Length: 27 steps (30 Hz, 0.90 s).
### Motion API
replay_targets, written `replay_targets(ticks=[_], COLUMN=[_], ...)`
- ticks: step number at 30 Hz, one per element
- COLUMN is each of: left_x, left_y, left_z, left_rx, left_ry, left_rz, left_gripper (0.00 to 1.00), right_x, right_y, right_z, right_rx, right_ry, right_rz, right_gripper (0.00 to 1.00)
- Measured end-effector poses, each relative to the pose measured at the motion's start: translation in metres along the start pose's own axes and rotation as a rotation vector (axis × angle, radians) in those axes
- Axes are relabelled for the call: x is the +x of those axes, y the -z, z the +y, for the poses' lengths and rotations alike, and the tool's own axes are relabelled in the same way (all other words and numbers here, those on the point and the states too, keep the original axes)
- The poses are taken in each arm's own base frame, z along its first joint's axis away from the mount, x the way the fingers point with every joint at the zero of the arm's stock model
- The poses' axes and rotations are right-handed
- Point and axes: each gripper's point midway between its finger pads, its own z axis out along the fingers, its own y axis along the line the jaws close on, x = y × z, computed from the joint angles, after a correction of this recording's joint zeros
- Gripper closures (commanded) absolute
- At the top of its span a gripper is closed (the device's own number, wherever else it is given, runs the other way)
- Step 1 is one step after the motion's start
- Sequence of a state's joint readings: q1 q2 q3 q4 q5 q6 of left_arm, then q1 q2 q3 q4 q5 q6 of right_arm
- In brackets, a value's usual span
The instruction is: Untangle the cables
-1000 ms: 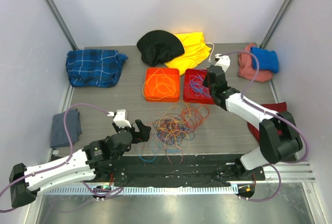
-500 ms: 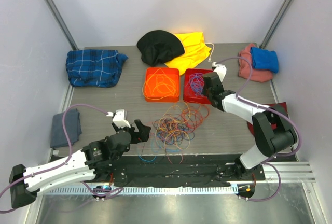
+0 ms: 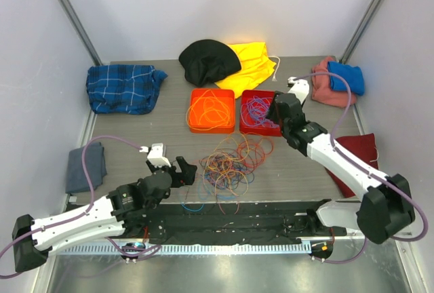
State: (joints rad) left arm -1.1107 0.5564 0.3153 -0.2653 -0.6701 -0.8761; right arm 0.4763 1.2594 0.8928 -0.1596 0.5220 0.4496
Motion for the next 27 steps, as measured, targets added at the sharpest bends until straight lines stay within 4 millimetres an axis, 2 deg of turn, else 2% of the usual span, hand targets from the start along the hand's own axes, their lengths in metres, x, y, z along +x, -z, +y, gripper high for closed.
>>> replay_targets(ticks=[3, 4, 5, 8, 10, 15, 17, 20, 27], left_x=[0.000, 0.000, 0.000, -0.002, -0.006, -0.023, -0.030, -0.035, -0.031], left_y=[-0.001, -0.001, -0.001, -0.001, -0.001, 0.001, 0.002, 0.001, -0.008], left_z=[0.001, 0.002, 0.002, 0.004, 0.004, 0.004, 0.003, 0.000, -0.017], left_rx=[-0.007, -0.010, -0.012, -0.021, -0.028, -0.054, -0.060, -0.071, -0.079], left_ry=[-0.003, -0.005, -0.006, -0.011, -0.017, -0.016, -0.024, -0.039, -0.104], left_rz=[-0.002, -0.003, -0.004, -0.013, -0.025, -0.079, -0.097, -0.100, -0.024], left_gripper=[0.09, 0.09, 0.08, 0.06, 0.05, 0.03, 0.01, 0.00, 0.00], right_x=[-0.005, -0.004, -0.003, 0.012, 0.025, 0.063, 0.077, 0.099, 0.141], right_y=[0.018, 0.023, 0.029, 0.051, 0.069, 0.120, 0.136, 0.150, 0.167], right_z=[0.002, 0.003, 0.004, 0.012, 0.027, 0.083, 0.097, 0.110, 0.112], right_rx=[-0.026, -0.038, -0.057, -0.136, -0.222, -0.475, -0.543, -0.593, -0.624], right_ry=[-0.012, -0.012, -0.018, -0.021, -0.013, 0.051, 0.084, 0.143, 0.262], right_rz=[-0.020, -0.022, -0.024, -0.012, 0.006, 0.091, 0.122, 0.163, 0.239], right_gripper=[0.50, 0.57, 0.59, 0.61, 0.60, 0.57, 0.57, 0.58, 0.59])
